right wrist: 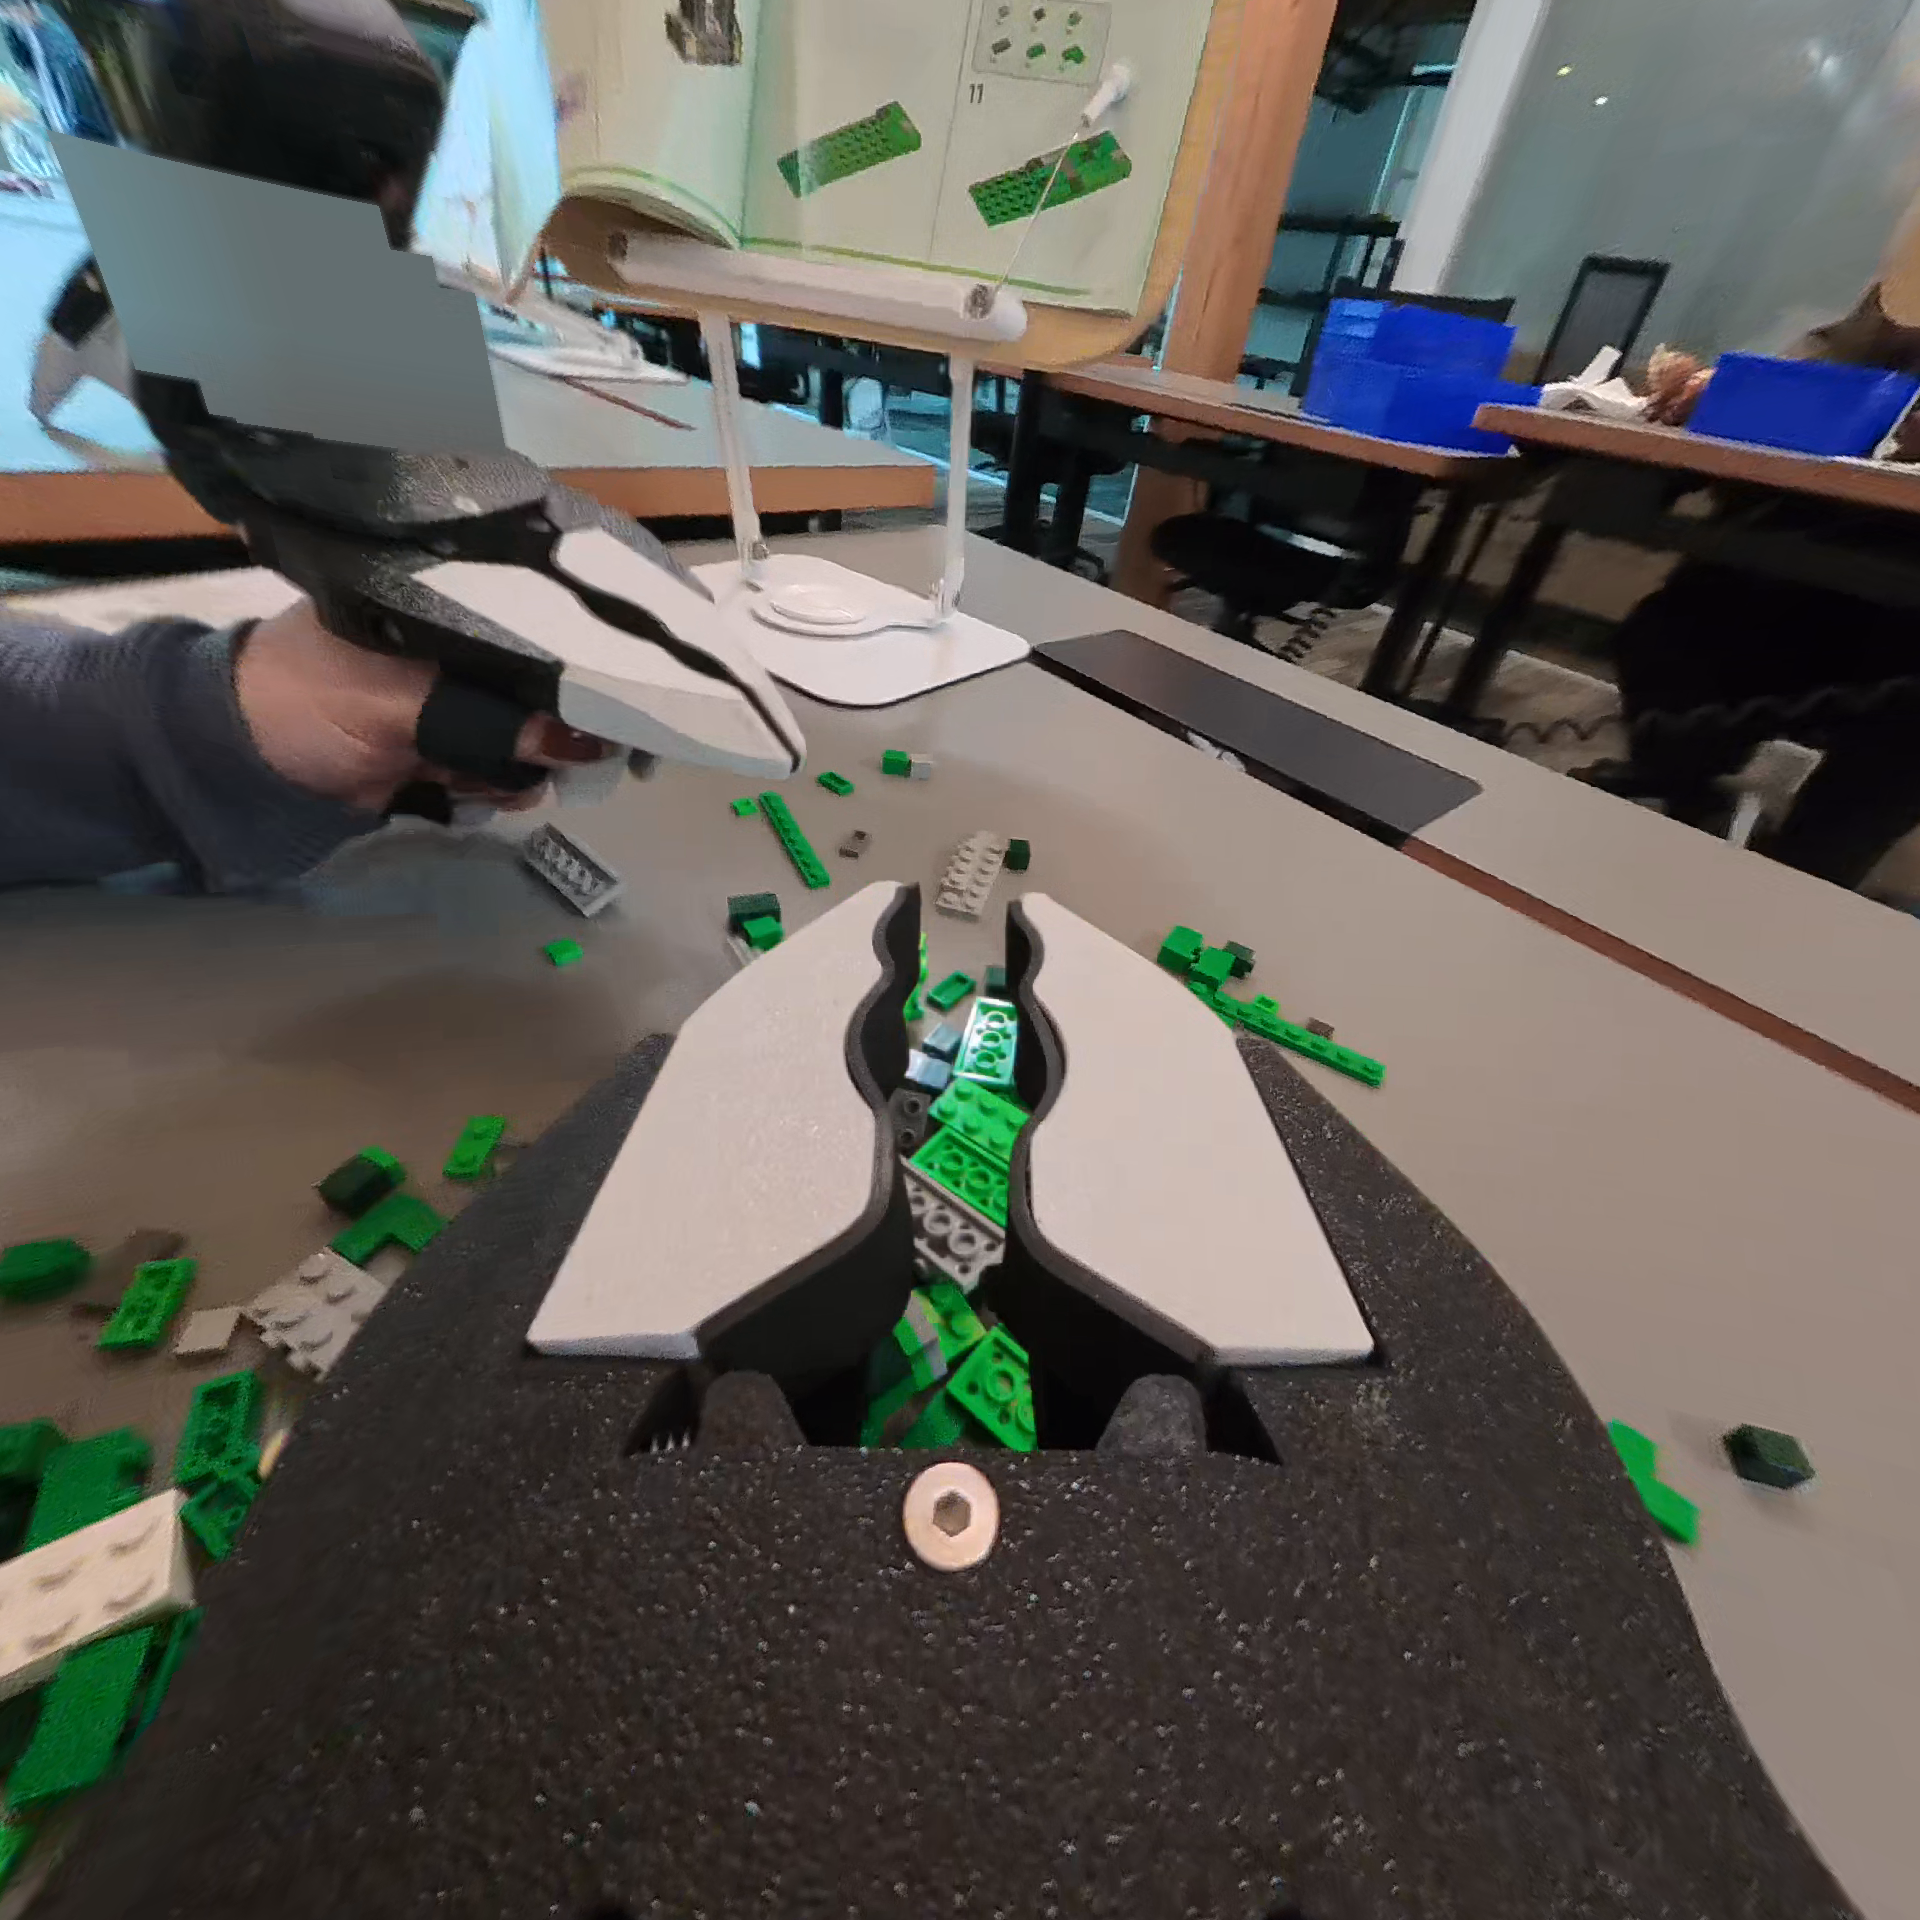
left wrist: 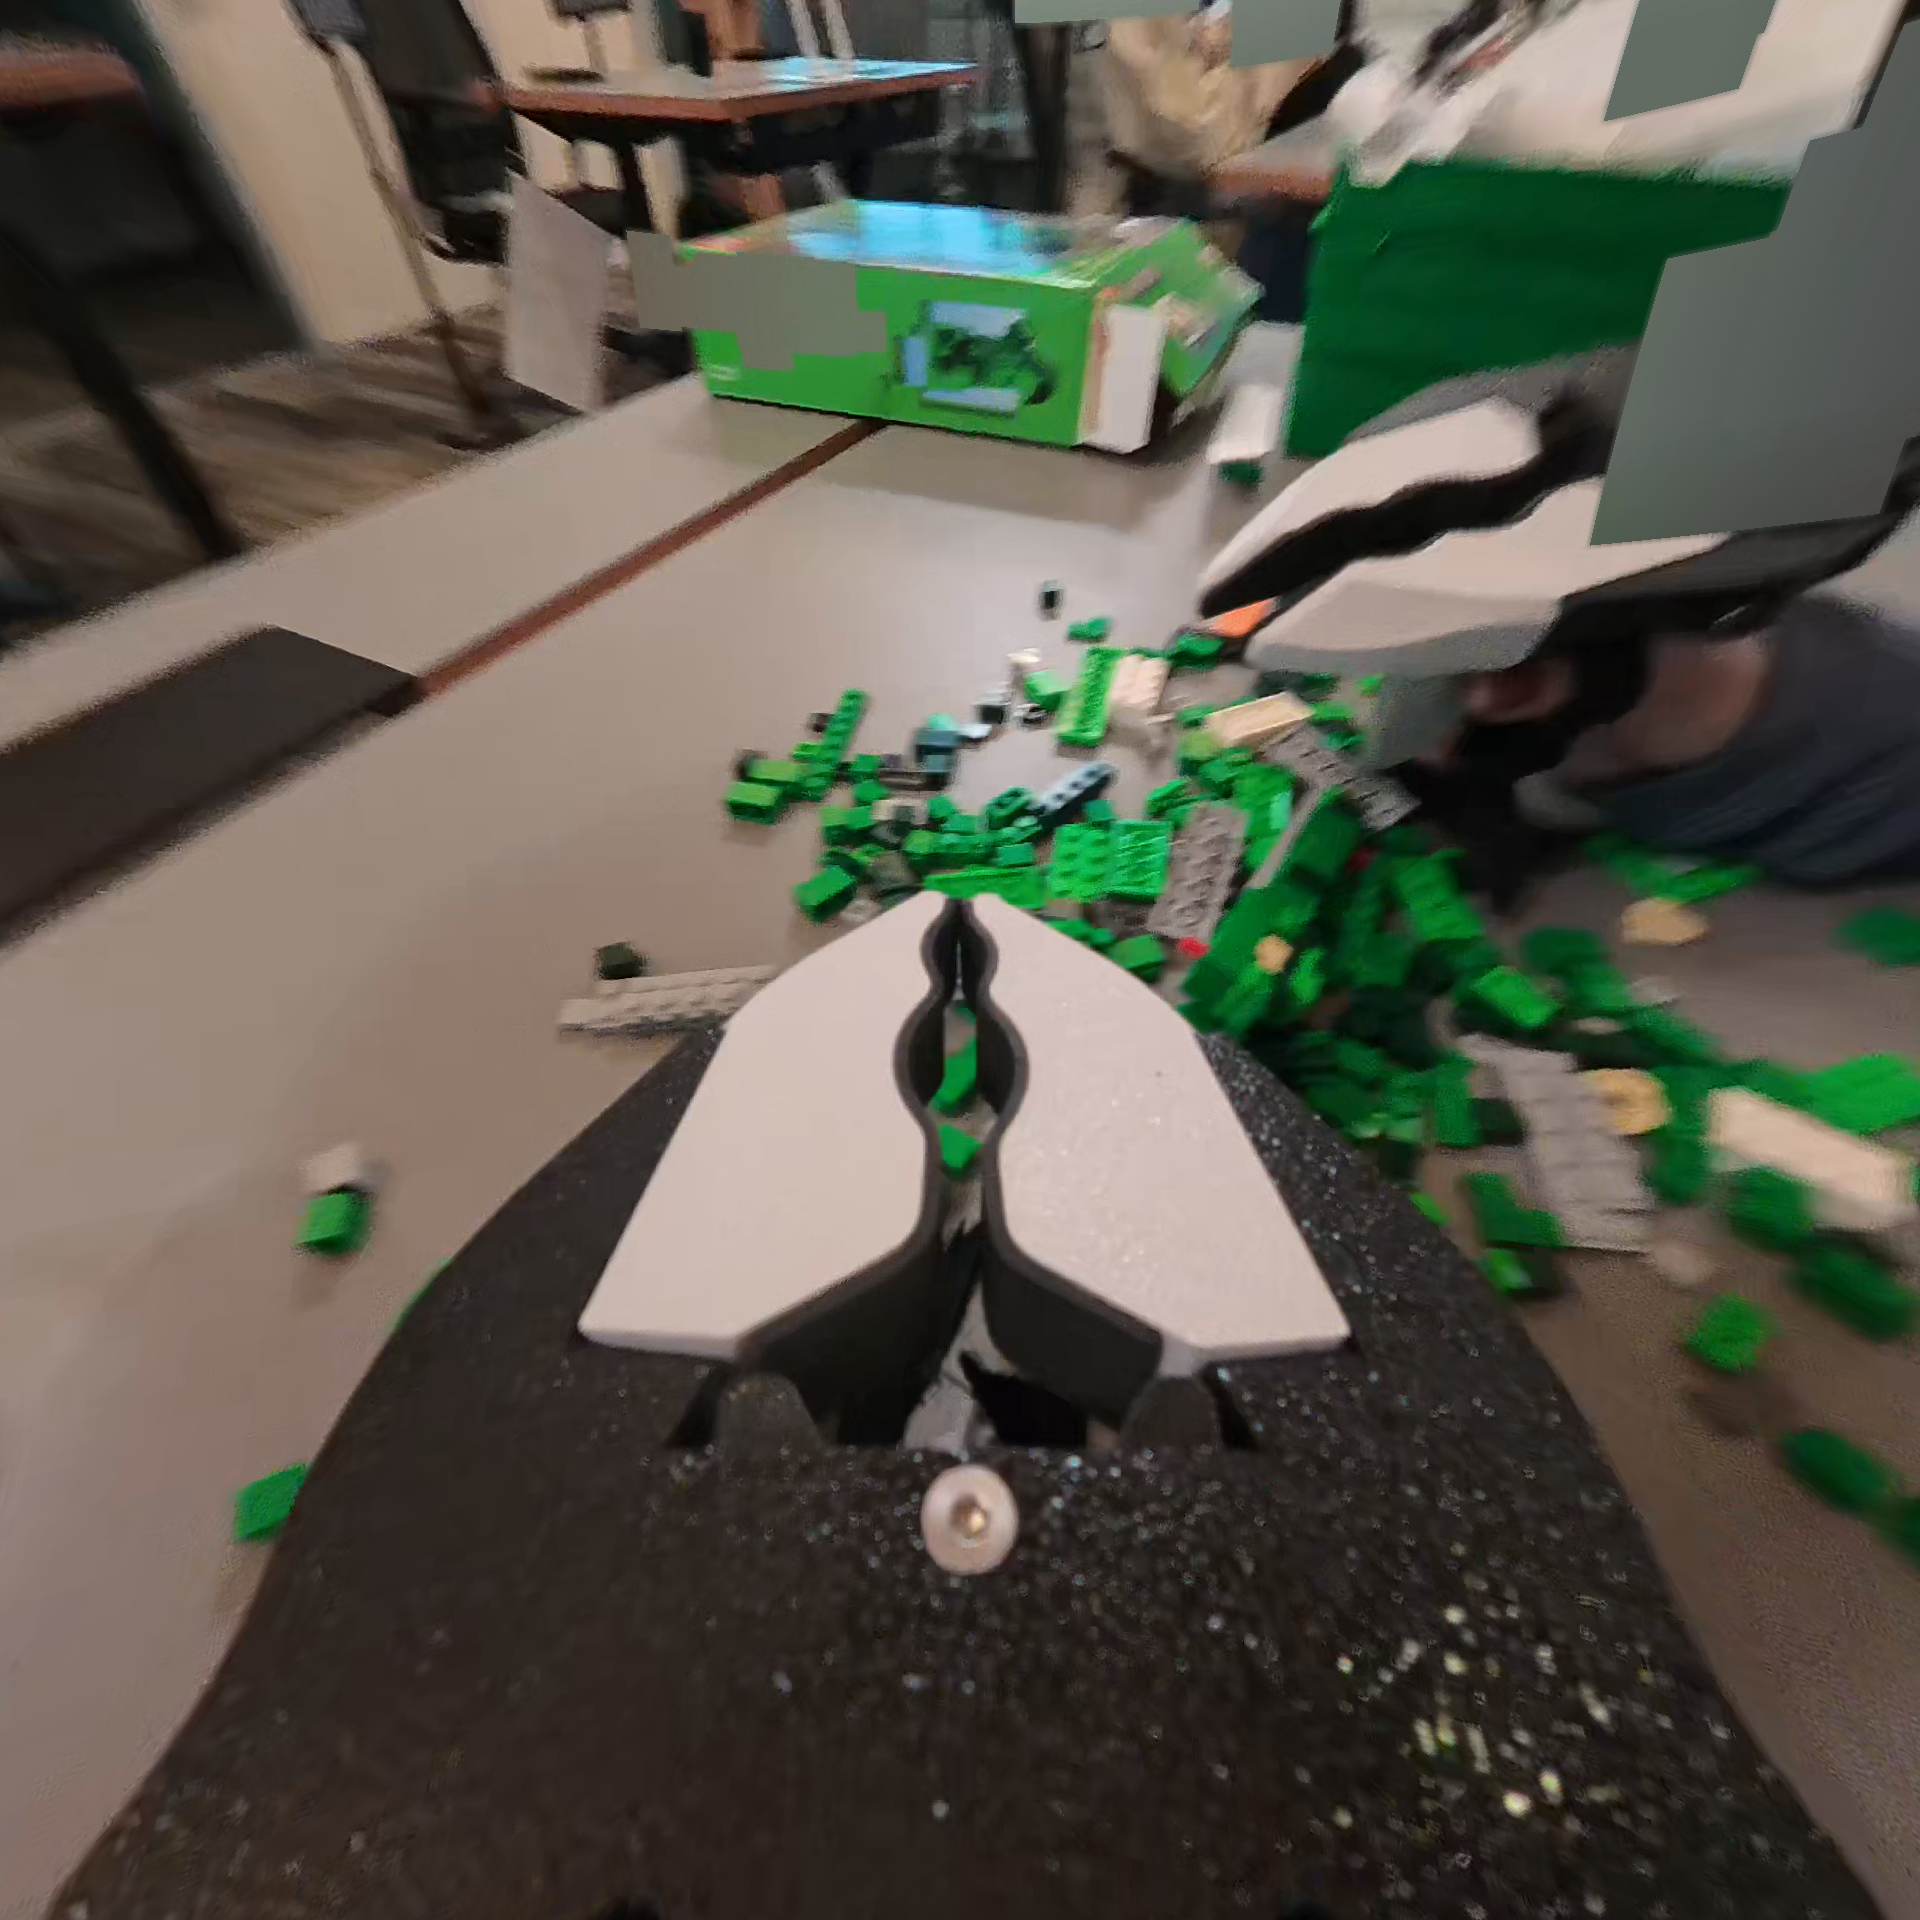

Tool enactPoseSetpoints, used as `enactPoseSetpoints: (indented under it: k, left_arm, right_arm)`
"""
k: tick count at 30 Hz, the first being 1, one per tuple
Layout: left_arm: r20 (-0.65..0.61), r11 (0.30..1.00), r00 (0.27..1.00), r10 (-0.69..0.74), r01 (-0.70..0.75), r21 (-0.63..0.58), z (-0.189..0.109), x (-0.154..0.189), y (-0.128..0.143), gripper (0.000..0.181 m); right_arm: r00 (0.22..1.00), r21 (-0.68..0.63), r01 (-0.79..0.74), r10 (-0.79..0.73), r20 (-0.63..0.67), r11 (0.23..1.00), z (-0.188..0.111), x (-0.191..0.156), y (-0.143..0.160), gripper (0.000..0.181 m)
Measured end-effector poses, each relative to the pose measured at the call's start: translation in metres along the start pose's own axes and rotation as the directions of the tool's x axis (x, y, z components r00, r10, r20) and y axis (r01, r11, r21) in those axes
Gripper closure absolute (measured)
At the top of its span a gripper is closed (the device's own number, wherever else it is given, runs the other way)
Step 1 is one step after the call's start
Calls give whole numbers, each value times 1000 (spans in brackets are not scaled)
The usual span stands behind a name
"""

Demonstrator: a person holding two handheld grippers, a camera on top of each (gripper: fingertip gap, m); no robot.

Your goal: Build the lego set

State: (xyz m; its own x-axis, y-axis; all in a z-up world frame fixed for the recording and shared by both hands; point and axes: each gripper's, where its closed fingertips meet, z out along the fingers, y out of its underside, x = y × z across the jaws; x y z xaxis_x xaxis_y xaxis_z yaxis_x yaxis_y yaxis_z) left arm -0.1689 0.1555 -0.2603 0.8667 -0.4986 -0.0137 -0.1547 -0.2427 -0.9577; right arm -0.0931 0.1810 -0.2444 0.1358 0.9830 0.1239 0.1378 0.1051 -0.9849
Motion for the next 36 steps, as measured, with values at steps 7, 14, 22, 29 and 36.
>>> enactPoseSetpoints:
  k: [7, 14, 22, 29, 36]
  left_arm:
    - [267, 942, 923, 277, -316, 115, -8, 4, -19, 178]
    - [285, 955, 937, 202, -253, 156, -13, -4, -19, 174]
    - [245, 963, 965, 95, -151, 222, -19, -7, -20, 173]
    - [158, 952, 987, 24, -71, 298, -25, 2, -26, 173]
    - [-242, 837, 885, -397, 458, 301, -19, 15, -31, 163]
  right_arm:
    - [985, -275, -67, 108, 136, 959, 23, -23, 24, 156]
    - [980, -599, 39, 87, 181, 800, 57, -24, 53, 148]
    - [971, -752, 97, 104, 215, 652, 62, -23, 66, 154]
    - [945, -701, 240, 5, 328, 672, 67, -24, 60, 165]
    - [680, -212, 731, -714, 166, 648, 41, -26, -2, 165]
